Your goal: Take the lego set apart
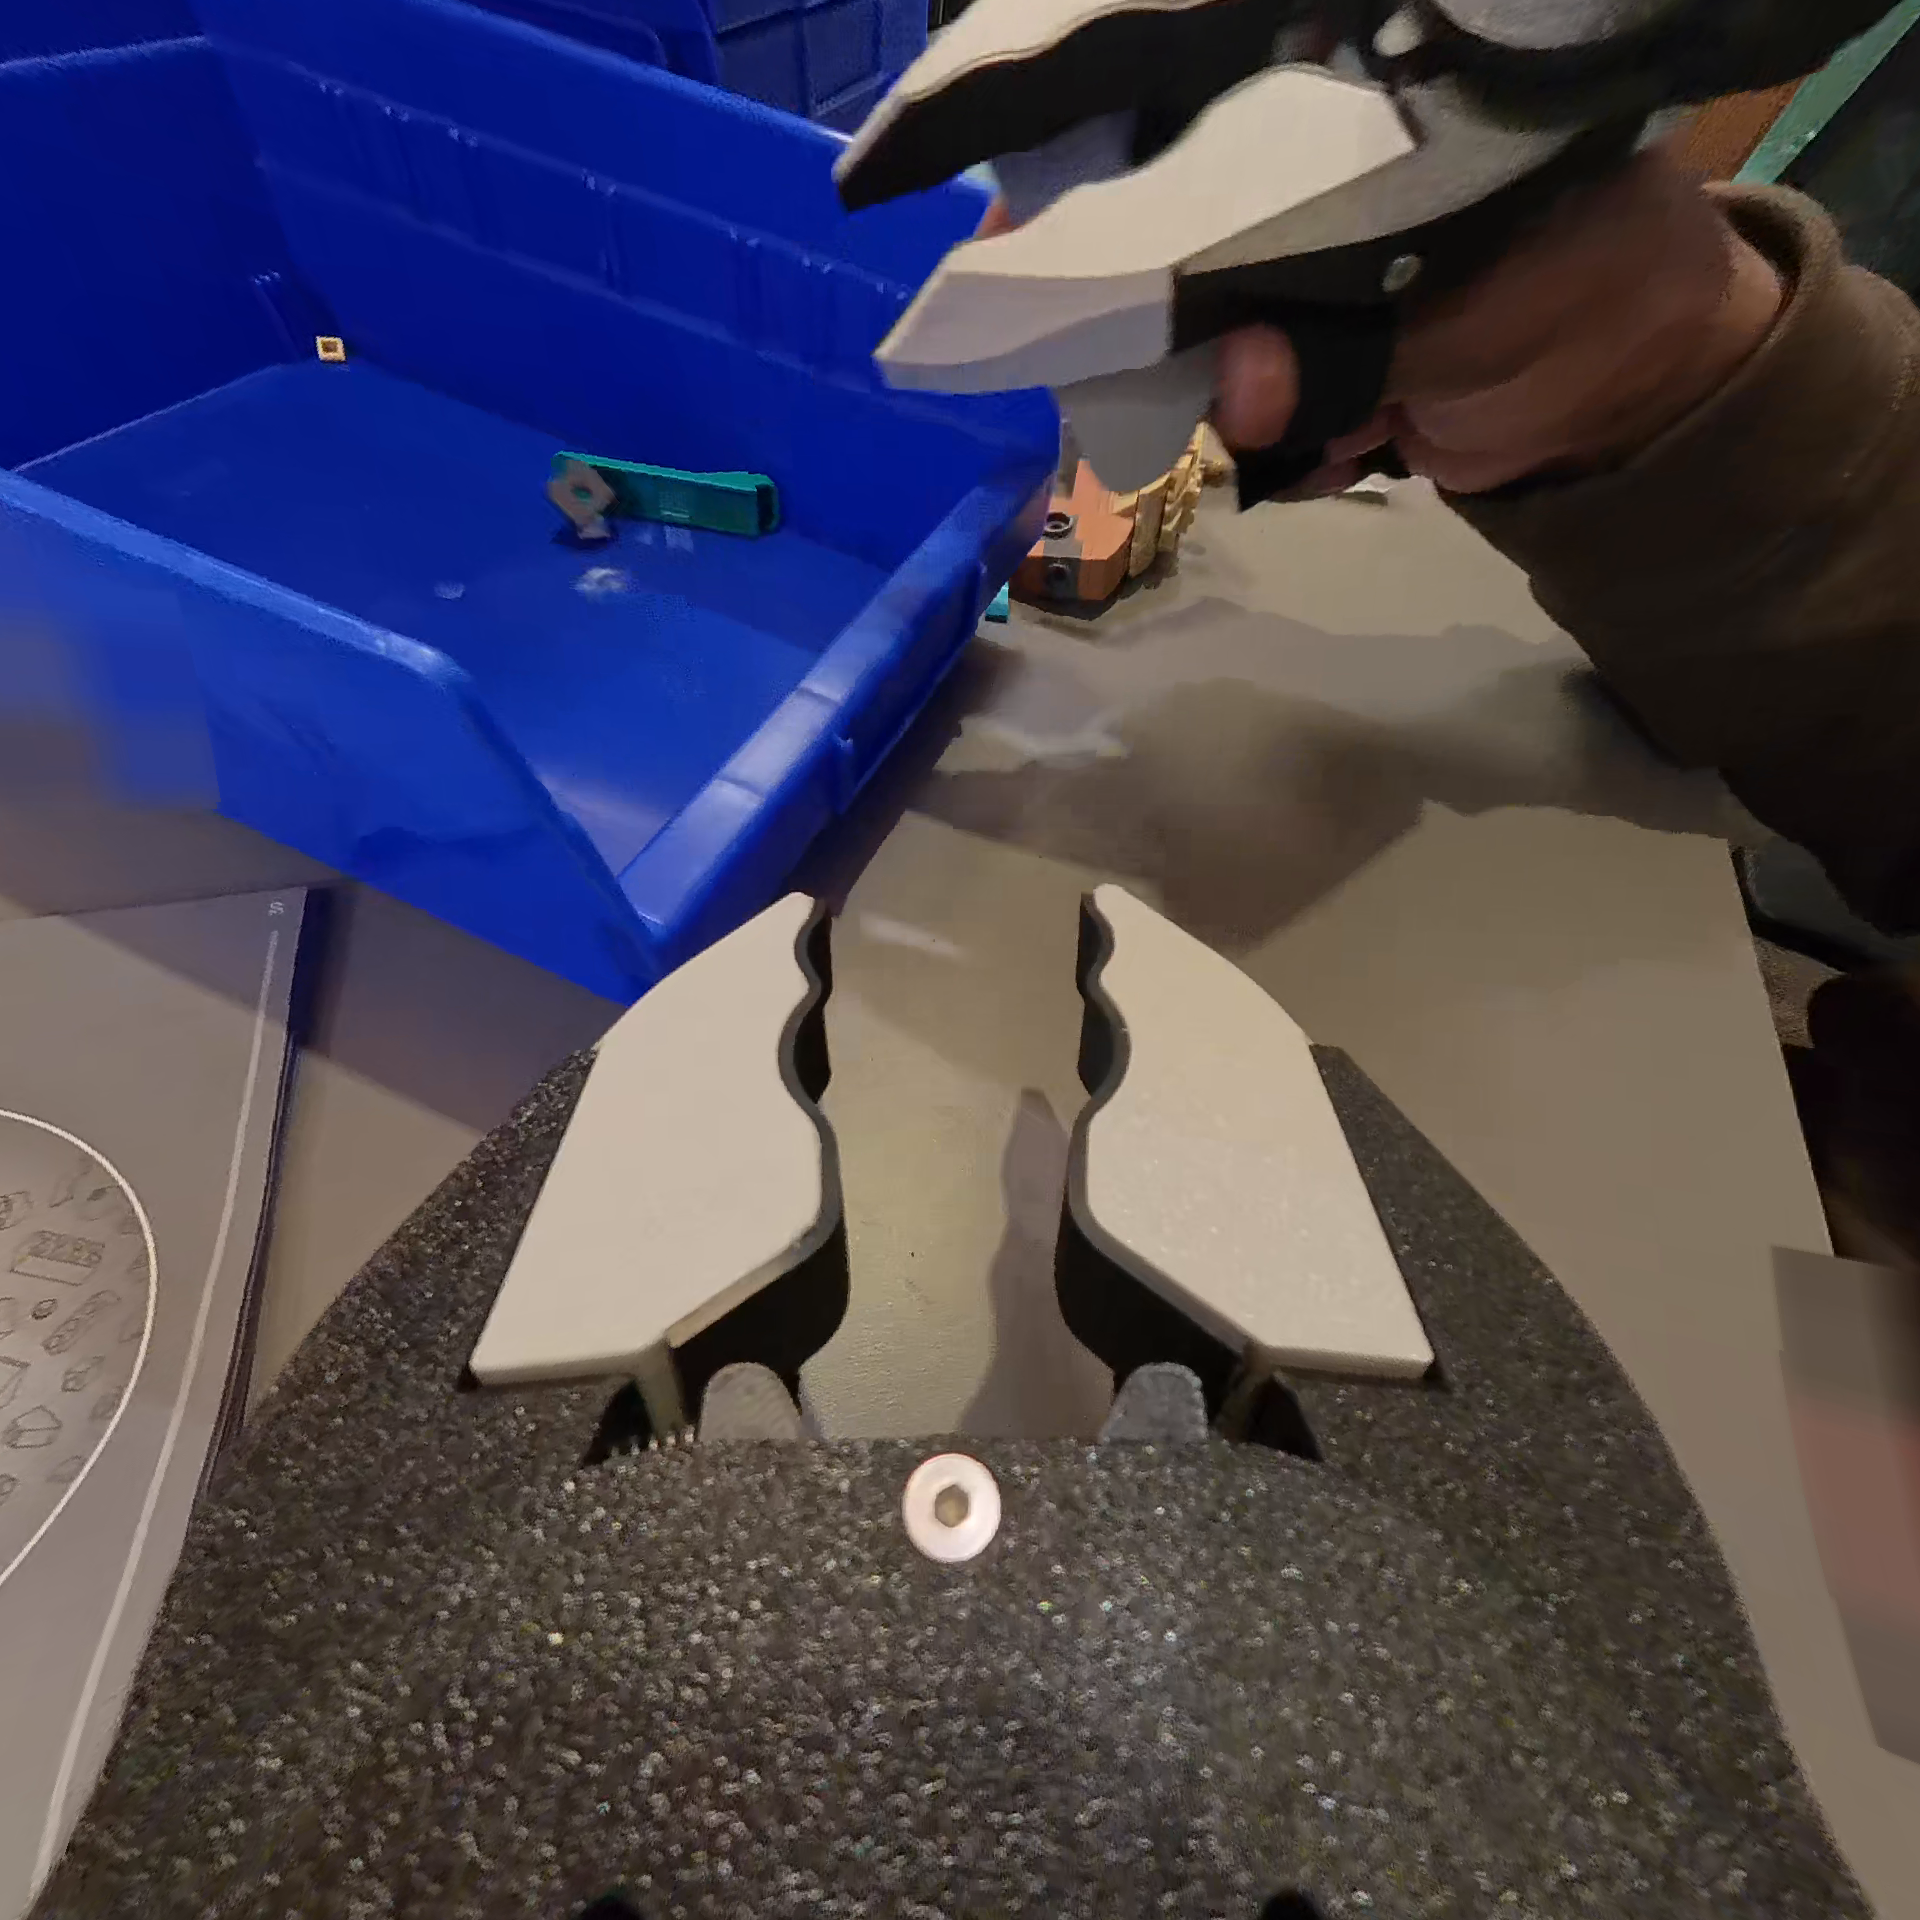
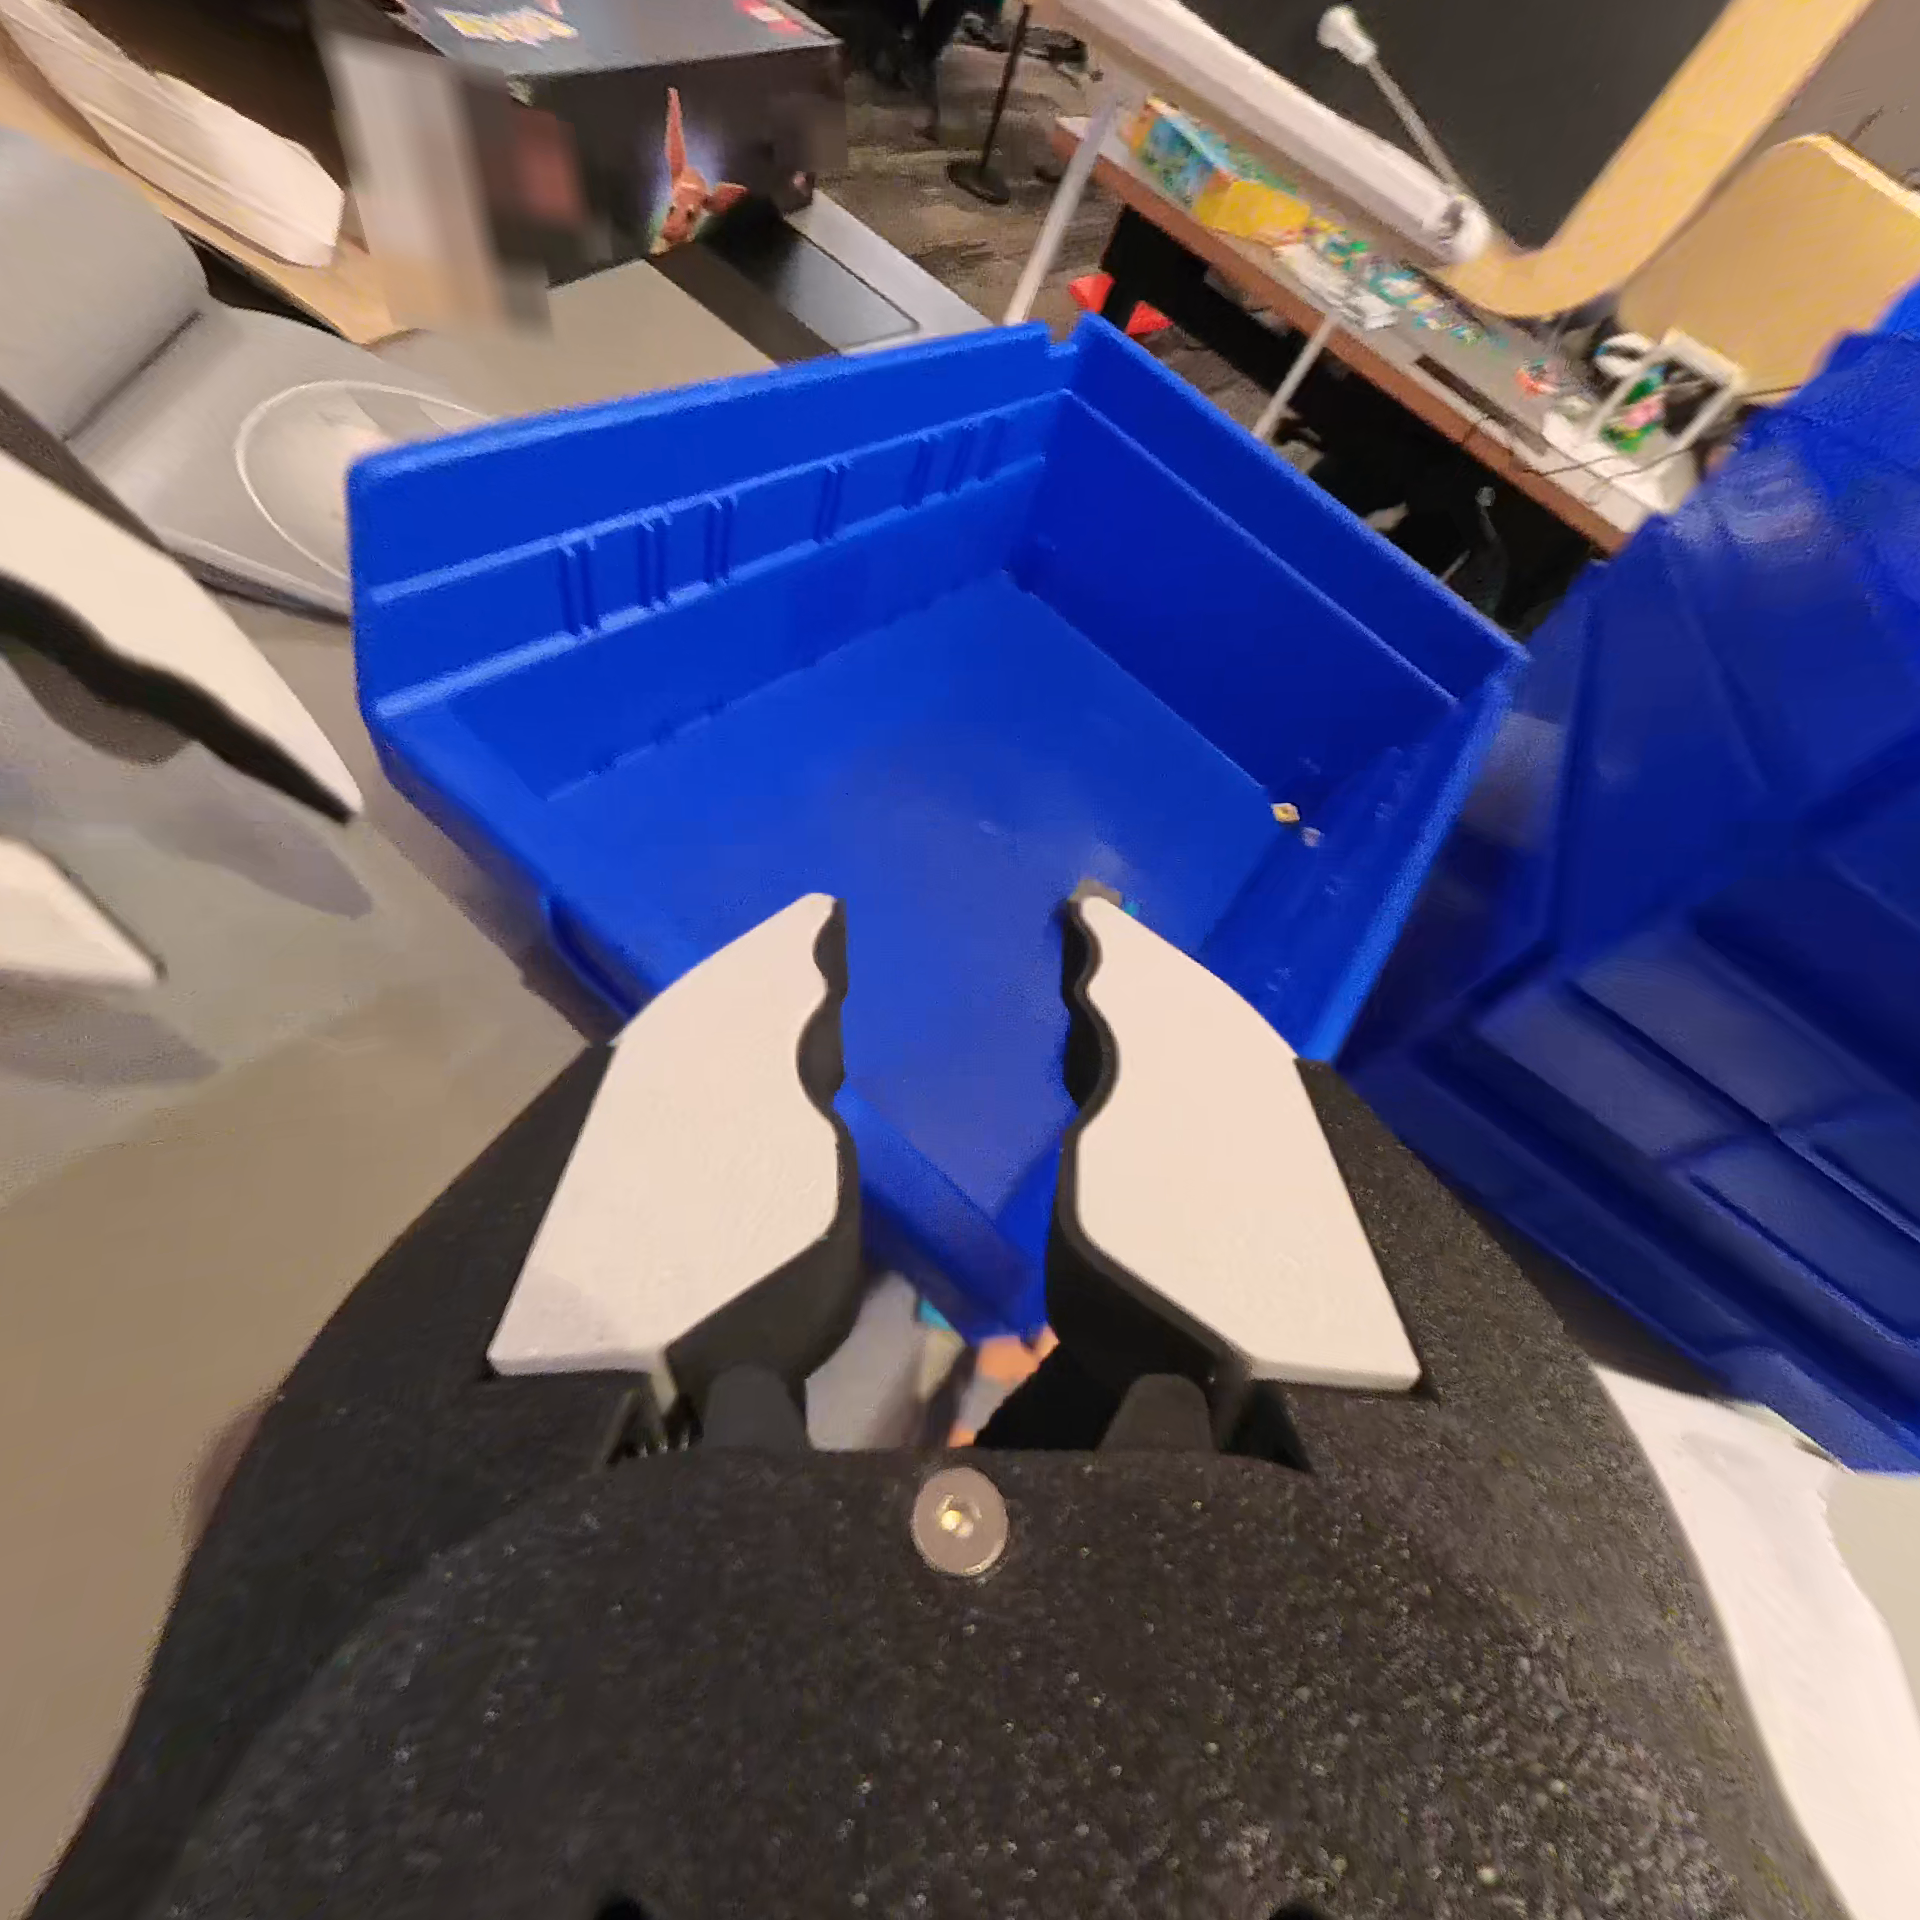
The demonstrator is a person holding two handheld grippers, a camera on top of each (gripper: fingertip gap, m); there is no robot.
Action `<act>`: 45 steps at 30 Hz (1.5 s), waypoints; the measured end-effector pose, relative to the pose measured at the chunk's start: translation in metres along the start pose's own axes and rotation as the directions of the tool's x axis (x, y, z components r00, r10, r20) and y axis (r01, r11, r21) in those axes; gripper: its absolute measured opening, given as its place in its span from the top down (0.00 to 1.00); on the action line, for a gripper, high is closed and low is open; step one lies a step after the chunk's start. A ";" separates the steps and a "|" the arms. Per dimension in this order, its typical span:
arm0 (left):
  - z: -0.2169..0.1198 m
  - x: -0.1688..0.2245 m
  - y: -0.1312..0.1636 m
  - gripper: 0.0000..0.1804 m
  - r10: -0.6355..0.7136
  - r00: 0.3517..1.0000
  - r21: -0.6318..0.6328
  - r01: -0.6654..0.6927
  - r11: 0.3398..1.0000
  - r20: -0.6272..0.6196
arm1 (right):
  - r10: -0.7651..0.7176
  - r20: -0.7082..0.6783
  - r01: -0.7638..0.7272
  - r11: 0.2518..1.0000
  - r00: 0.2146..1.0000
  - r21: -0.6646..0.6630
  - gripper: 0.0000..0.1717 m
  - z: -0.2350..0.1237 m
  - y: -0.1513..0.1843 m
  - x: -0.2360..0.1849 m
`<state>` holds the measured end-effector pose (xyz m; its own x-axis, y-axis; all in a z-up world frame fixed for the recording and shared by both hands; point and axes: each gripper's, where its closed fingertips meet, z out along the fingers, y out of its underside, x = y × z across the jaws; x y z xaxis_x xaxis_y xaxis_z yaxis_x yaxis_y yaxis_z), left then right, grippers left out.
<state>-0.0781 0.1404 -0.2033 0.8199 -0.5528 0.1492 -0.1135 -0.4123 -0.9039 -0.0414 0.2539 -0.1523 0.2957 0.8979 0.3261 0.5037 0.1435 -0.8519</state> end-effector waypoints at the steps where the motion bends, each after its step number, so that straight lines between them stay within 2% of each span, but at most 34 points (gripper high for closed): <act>1: 0.000 0.000 0.000 0.75 -0.004 1.000 0.001 0.004 1.000 -0.002 | -0.007 -0.004 0.007 1.000 1.000 0.011 0.81 -0.011 0.005 0.005; 3: 0.000 0.001 0.001 0.75 0.001 1.000 -0.004 -0.001 1.000 -0.005 | 0.022 -0.020 -0.022 1.000 1.000 -0.005 0.78 -0.034 0.025 0.018; 6: 0.002 0.003 0.002 0.75 0.020 1.000 -0.019 -0.020 1.000 -0.005 | 0.075 -0.044 -0.075 0.997 0.996 -0.003 0.79 -0.071 0.059 0.042; 9: 0.004 0.005 0.004 0.75 0.038 0.999 -0.036 -0.038 0.999 -0.005 | 0.132 -0.039 -0.135 0.987 0.990 -0.092 0.74 -0.091 0.099 0.064; 12: 0.006 0.007 0.006 0.75 0.057 0.998 -0.051 -0.057 0.997 -0.003 | 0.147 0.010 -0.143 0.975 0.989 -0.172 0.68 -0.094 0.123 0.073; 19: 0.003 0.003 0.003 0.75 0.020 1.000 -0.019 -0.020 1.000 -0.009 | 0.062 0.171 -0.009 0.957 0.983 -0.291 0.55 -0.076 0.141 0.057; 25: 0.000 0.002 0.000 0.75 -0.012 1.000 0.009 0.012 1.000 -0.024 | -0.005 0.166 0.056 0.951 0.986 -0.304 0.58 -0.073 0.141 0.050; 34: 0.003 0.005 0.003 0.75 0.018 0.999 -0.015 -0.018 1.000 -0.028 | -0.065 0.246 0.128 0.960 0.967 -0.251 0.58 -0.087 0.129 0.001; 45: 0.004 0.007 0.004 0.75 0.035 0.999 -0.020 -0.036 0.999 -0.029 | -0.097 0.313 0.157 0.972 0.945 -0.173 0.58 -0.078 0.107 -0.044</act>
<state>-0.0706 0.1375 -0.2069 0.7987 -0.5877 0.1292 -0.1538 -0.4069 -0.9004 0.0630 0.1969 -0.2258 -0.0236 0.9646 0.2627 0.6766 0.2089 -0.7062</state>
